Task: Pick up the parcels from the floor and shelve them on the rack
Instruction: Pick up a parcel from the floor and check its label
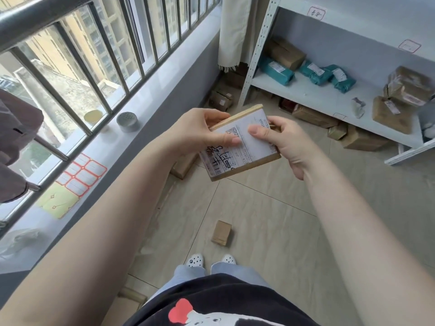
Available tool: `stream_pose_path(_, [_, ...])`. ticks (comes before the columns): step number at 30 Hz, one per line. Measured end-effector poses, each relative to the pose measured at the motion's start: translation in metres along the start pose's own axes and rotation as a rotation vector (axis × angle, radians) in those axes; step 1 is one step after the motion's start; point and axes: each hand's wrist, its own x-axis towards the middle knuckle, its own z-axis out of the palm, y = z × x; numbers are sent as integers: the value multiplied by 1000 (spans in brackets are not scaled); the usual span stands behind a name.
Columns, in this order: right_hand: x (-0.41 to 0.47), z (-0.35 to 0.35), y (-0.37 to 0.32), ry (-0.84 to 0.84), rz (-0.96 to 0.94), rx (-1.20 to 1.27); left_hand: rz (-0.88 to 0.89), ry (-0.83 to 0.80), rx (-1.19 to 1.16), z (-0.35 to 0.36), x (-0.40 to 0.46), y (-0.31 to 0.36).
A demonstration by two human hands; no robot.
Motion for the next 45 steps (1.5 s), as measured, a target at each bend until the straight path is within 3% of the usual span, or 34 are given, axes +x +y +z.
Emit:
stream_pose_path(6, [1, 16, 6, 234, 70, 273, -119, 459, -322, 37, 11, -8])
stream_pose_path(9, [1, 24, 6, 297, 93, 348, -285, 488, -607, 53, 18, -8])
stream_pose_path(12, [1, 30, 7, 341, 81, 394, -426, 404, -846, 57, 19, -4])
stream_pose_path(16, [0, 40, 13, 294, 88, 467, -300, 444, -1055, 60, 24, -6])
stream_pose_path(21, [3, 37, 23, 210, 99, 452, -177, 481, -962, 48, 26, -15])
stream_pose_path(25, [10, 26, 26, 220, 68, 371, -78, 507, -758, 38, 23, -12])
stream_pose_path(32, [17, 19, 26, 126, 11, 181, 11, 383, -504, 29, 21, -3])
stream_pose_path(40, [10, 23, 36, 177, -2, 284, 5, 216, -552, 45, 17, -15])
stream_pose_path(45, [5, 23, 45, 175, 15, 323, -43, 252, -621, 53, 18, -17])
